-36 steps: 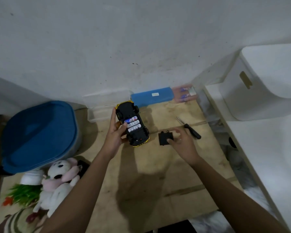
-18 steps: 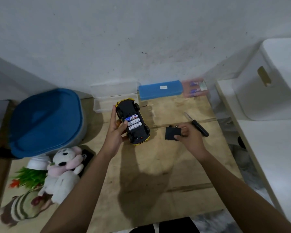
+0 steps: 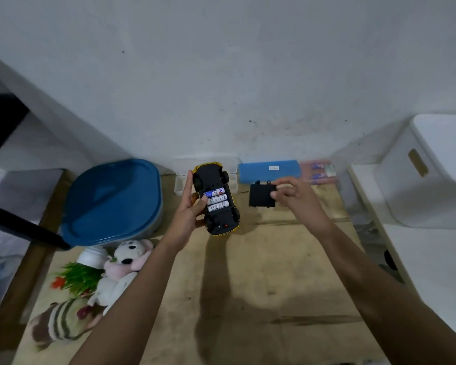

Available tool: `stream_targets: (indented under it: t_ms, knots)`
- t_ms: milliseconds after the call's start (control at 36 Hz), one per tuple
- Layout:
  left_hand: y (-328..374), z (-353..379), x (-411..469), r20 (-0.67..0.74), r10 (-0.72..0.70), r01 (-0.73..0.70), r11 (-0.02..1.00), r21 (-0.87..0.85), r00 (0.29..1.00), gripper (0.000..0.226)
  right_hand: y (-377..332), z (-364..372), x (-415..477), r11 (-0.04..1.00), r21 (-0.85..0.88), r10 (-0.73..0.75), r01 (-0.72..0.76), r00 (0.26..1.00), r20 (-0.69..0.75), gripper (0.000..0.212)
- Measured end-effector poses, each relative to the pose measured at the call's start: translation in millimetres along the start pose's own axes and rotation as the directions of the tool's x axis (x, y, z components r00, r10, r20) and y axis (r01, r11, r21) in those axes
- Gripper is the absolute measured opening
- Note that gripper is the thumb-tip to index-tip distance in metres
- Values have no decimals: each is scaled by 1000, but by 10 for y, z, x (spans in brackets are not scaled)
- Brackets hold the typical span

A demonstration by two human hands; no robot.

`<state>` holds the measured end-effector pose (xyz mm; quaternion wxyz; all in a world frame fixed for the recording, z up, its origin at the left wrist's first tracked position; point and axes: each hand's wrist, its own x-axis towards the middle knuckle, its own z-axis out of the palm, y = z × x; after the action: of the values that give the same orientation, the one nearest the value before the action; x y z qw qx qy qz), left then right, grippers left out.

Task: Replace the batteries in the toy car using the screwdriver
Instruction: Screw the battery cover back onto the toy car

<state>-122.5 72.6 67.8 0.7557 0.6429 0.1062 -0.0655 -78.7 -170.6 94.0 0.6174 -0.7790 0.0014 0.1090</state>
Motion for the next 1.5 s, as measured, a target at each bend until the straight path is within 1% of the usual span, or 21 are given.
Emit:
stream_targets:
  t_ms: [83,167,306,444,556,694,833,1000,1222,1389,1500]
  knots:
    - [137,-4,-34,45,33,-34,999,36,998,66,-322,187,18,996,4,-93,93,993,79,17]
    - [274,-14,-62,84,64,-68,997,45,994,66,-525,375,38,986,13,-164,163,979,121,22]
    - [458,-35,-121,131,73,-77,997,29,989,64,-654,549,28,971,-55,-226,234,967,116,26]
    - [586,-83,-179,166,79,-81,997,8,983,64,-752,597,-10,955,-80,-277,287,954,116,26]
    - [654,-95,-216,184,109,-115,993,24,977,65,-832,619,-28,947,-98,-297,306,950,96,27]
    - [679,-97,-246,201,142,-146,989,6,969,64,-862,610,-52,938,-142,-304,316,948,98,23]
    - [666,-88,-246,214,139,-140,990,-13,967,64,-889,602,-86,933,-157,-312,325,945,100,14]
    - [673,-68,-254,221,130,-124,991,-38,967,63,-875,622,-119,913,-187,-355,362,932,73,11]
    - [677,-82,-267,200,133,-123,990,-63,971,64,-876,679,-172,885,-223,-408,409,911,50,15]
    - [682,-69,-288,197,144,-133,989,-67,970,63,-882,703,-193,864,-270,-441,424,897,-4,19]
    - [686,-55,-305,165,147,-137,988,-73,975,63,-850,740,-203,855,-290,-462,429,886,-50,21]
